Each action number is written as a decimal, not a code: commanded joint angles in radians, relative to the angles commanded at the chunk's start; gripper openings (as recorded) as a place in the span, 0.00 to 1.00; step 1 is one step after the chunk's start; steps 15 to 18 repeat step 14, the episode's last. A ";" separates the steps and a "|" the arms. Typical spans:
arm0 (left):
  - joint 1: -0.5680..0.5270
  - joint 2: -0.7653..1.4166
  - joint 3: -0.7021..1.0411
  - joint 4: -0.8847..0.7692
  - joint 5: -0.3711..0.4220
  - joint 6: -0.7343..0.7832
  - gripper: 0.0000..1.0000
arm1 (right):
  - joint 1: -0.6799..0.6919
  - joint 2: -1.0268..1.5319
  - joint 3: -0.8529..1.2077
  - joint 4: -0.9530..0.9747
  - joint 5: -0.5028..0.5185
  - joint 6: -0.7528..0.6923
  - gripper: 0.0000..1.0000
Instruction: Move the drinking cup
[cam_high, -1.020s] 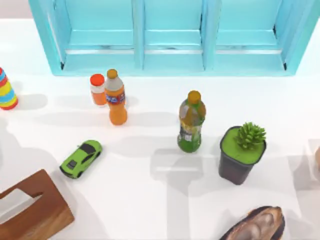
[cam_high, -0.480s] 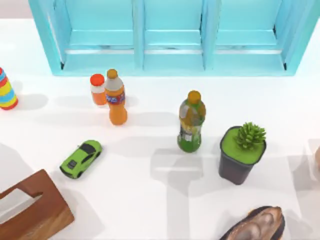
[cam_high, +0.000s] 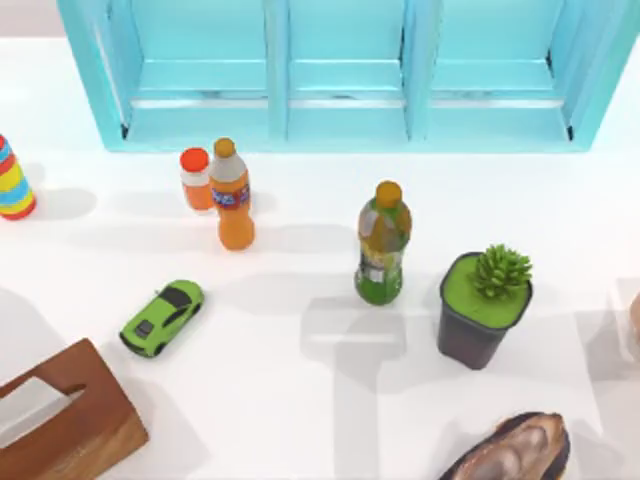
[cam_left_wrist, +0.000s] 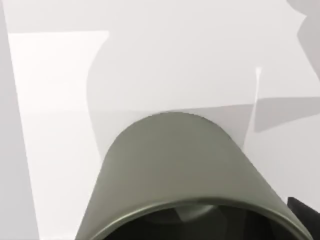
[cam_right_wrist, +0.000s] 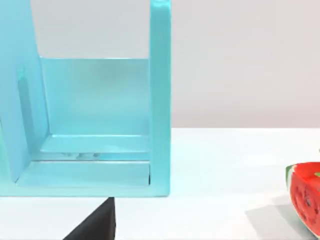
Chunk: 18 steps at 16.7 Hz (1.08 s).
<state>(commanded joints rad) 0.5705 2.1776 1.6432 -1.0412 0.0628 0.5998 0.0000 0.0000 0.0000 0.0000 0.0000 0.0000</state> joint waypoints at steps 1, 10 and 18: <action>0.000 0.000 0.000 0.000 0.000 0.000 0.45 | 0.000 0.000 0.000 0.000 0.000 0.000 1.00; 0.000 0.000 0.000 0.000 0.000 0.000 1.00 | 0.000 0.000 0.000 0.000 0.000 0.000 1.00; 0.000 0.000 0.000 0.000 0.000 0.000 1.00 | 0.000 0.000 0.000 0.000 0.000 0.000 1.00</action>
